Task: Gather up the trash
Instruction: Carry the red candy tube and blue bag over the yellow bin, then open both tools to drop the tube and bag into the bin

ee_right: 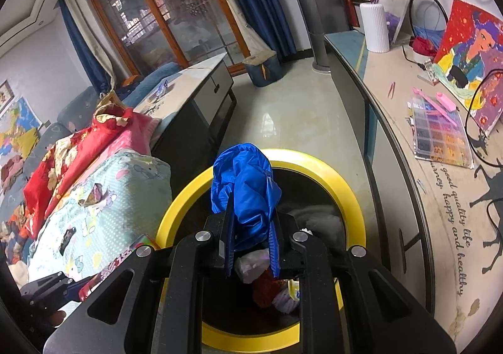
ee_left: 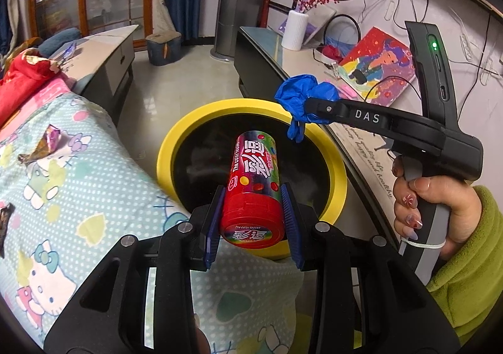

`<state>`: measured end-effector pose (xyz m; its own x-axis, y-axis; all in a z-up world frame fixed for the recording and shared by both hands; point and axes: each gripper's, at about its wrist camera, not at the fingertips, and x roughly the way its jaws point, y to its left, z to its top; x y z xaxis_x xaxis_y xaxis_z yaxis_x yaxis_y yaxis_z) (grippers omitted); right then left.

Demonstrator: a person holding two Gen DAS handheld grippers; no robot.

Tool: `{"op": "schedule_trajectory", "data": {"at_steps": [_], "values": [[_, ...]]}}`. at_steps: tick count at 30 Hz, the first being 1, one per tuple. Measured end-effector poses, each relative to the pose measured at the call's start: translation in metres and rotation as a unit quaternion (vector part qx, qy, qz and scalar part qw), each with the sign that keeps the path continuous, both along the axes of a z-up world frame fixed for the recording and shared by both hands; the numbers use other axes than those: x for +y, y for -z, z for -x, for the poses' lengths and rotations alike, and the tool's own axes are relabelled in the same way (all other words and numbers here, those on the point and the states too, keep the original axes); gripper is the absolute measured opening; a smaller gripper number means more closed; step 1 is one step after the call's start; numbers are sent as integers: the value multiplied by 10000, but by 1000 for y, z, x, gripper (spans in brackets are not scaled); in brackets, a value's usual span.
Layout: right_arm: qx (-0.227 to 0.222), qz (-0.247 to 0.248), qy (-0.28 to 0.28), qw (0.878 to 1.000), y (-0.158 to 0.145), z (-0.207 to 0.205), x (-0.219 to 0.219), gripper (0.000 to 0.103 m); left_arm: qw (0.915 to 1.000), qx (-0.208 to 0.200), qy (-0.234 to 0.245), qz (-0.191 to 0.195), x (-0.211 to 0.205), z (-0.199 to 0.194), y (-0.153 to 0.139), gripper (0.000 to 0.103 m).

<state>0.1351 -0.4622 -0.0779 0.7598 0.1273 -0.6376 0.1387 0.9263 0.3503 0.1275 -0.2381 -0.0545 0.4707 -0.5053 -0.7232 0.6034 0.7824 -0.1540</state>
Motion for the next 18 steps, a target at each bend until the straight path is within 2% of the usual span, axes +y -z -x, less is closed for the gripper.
{"op": "schedule_trajectory", "data": {"at_steps": [13, 18], "values": [[173, -163, 29, 9997, 14, -2, -11, 18, 9996, 196, 69, -201, -18, -13, 20, 28], [185, -178, 64, 9997, 14, -3, -12, 24, 9995, 256, -31, -200, -20, -18, 23, 30]]}}
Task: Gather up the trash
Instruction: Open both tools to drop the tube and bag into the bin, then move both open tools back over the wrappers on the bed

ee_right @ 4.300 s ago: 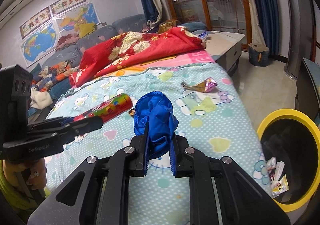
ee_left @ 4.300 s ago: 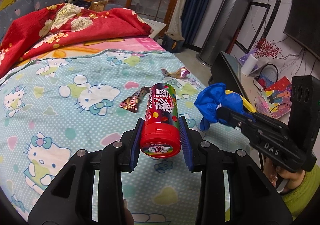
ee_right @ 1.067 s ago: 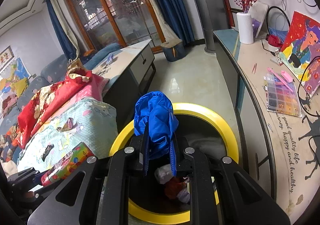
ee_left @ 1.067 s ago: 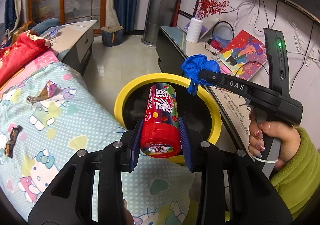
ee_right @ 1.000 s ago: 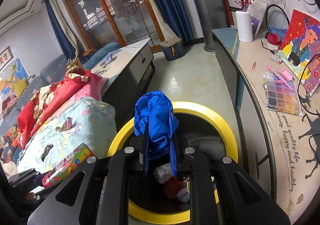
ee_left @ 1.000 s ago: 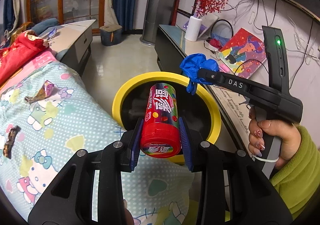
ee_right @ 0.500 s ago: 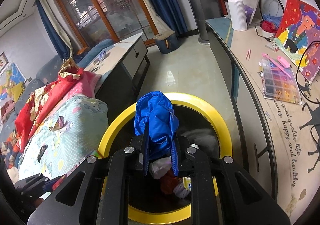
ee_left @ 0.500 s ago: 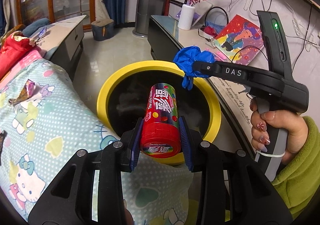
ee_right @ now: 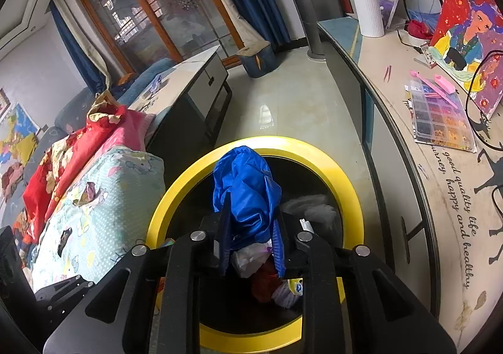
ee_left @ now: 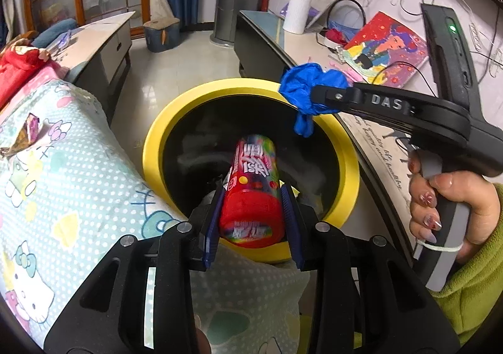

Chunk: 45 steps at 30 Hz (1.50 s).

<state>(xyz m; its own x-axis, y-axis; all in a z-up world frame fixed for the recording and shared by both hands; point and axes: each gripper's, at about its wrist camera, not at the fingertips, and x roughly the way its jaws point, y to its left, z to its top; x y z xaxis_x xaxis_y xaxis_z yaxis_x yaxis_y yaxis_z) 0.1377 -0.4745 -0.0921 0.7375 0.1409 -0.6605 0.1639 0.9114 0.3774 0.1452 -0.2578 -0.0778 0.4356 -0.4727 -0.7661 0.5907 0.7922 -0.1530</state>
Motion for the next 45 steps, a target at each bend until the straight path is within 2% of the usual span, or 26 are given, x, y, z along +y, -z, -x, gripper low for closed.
{"op": "schedule_trajectory", "data": {"at_steps": [1, 2, 6, 9, 12, 21, 33, 39, 45], "values": [[-5, -7, 11, 10000, 0, 0, -1, 30, 10000, 39, -41, 30, 2, -3, 0, 40], [-33, -22, 35, 10000, -1, 1, -1, 35, 9999, 52, -80, 57, 3, -5, -1, 54], [-119, 20, 76, 9999, -6, 4, -2, 45, 9997, -8, -212, 139, 11, -7, -6, 63], [-173, 62, 102, 9998, -10, 5, -1, 49, 9993, -95, -290, 200, 16, -4, -11, 82], [-221, 122, 119, 9996, -15, 7, 0, 54, 9988, -301, -338, 185, 21, -1, -18, 90], [-493, 341, -1, 9982, -37, 13, 14, 61, 9957, -725, -541, 203, 38, 10, -36, 91], [-772, 445, -350, 9954, -64, 19, 48, 68, 9892, -1010, -1005, 345, 77, 16, -54, 92], [-845, 522, -650, 9929, -72, 18, 73, 68, 9840, -1152, -1300, 385, 103, 17, -62, 92], [-854, 499, -884, 9912, -76, 15, 98, 73, 9751, -1400, -1686, 332, 136, 20, -68, 92]]}}
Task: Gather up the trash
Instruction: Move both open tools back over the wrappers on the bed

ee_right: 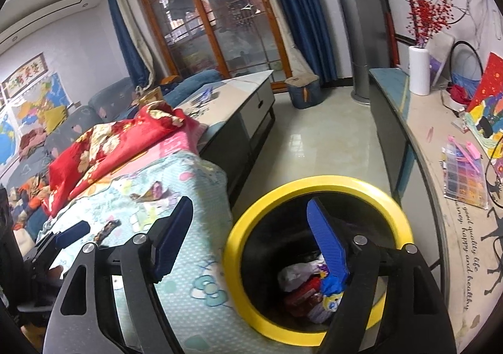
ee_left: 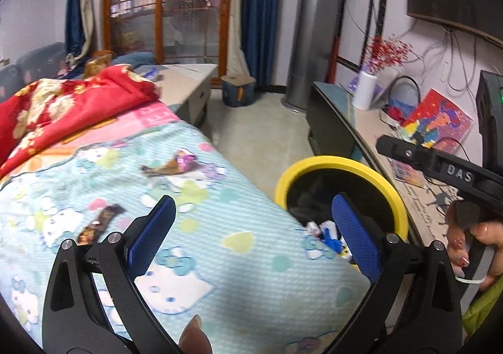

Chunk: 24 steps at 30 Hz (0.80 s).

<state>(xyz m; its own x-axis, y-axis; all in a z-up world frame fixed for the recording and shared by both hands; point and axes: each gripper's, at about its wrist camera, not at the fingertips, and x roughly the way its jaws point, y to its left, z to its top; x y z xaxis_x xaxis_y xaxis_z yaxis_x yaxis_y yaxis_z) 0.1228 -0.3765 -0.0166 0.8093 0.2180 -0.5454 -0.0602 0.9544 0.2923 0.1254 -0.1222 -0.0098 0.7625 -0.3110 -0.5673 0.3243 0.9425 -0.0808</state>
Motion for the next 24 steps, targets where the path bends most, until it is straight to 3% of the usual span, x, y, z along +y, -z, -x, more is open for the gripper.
{"op": "schedule_trajectory", "data": {"at_steps": [9, 24], "values": [[-31, 148, -503, 9986, -9, -6, 54, 73, 9986, -229, -486, -7, 45, 2, -9, 92], [-33, 280, -1339, 9906, -16, -21, 144, 73, 9902, -188, -1369, 215, 126, -8, -10, 92]]}}
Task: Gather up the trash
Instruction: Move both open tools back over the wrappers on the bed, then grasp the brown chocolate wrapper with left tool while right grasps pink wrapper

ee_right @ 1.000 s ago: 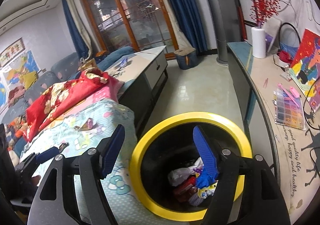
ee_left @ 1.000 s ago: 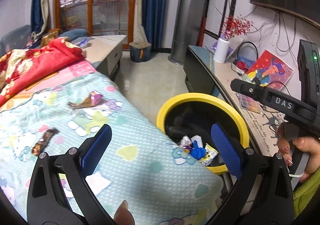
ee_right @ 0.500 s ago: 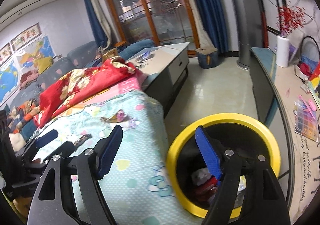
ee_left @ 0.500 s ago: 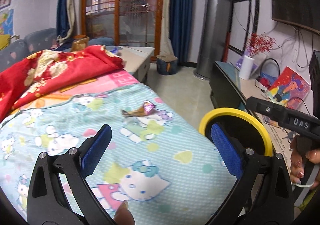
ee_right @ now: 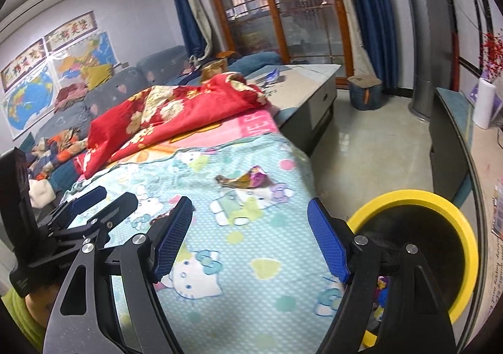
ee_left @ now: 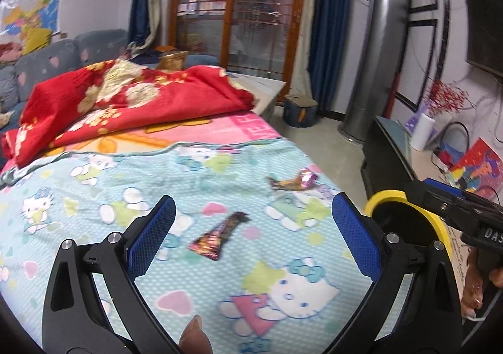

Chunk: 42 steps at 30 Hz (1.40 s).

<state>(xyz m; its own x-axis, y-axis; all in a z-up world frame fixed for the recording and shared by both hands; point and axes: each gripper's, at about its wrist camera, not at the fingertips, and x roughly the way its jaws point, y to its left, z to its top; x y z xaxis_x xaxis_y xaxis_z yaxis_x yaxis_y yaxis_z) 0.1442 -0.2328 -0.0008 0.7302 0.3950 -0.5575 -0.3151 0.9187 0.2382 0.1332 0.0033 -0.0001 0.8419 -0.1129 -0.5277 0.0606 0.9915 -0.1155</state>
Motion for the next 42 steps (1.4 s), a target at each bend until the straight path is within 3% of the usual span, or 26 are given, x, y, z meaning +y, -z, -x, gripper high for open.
{"op": "schedule_trajectory", "data": {"at_steps": [10, 15, 21, 23, 27, 31, 34, 38, 42], "values": [[289, 32, -78, 9995, 19, -45, 33, 73, 9987, 406, -317, -31, 41, -16, 28, 92], [518, 12, 94, 9986, 36, -76, 40, 73, 9978, 625, -200, 4, 44, -25, 44, 91], [847, 2, 292, 9960, 57, -111, 45, 73, 9966, 825, 25, -67, 33, -37, 58, 83], [931, 5, 340, 9951, 63, -120, 48, 73, 9956, 927, 39, -154, 29, -42, 64, 69], [1137, -86, 406, 9927, 74, -138, 52, 73, 9929, 1175, 21, -169, 28, -49, 76, 61], [1348, -136, 433, 9898, 86, -152, 56, 64, 9911, 1322, 14, -129, 30, -52, 81, 54], [1513, -229, 433, 9873, 95, -156, 57, 51, 9895, 1439, 38, -155, 28, -55, 86, 48], [1397, -201, 397, 9892, 97, -152, 58, 32, 9882, 1519, 62, -170, 27, -57, 88, 37], [1298, -204, 289, 9909, 96, -143, 58, 28, 9880, 1529, 70, -188, 26, -58, 88, 32]]}}
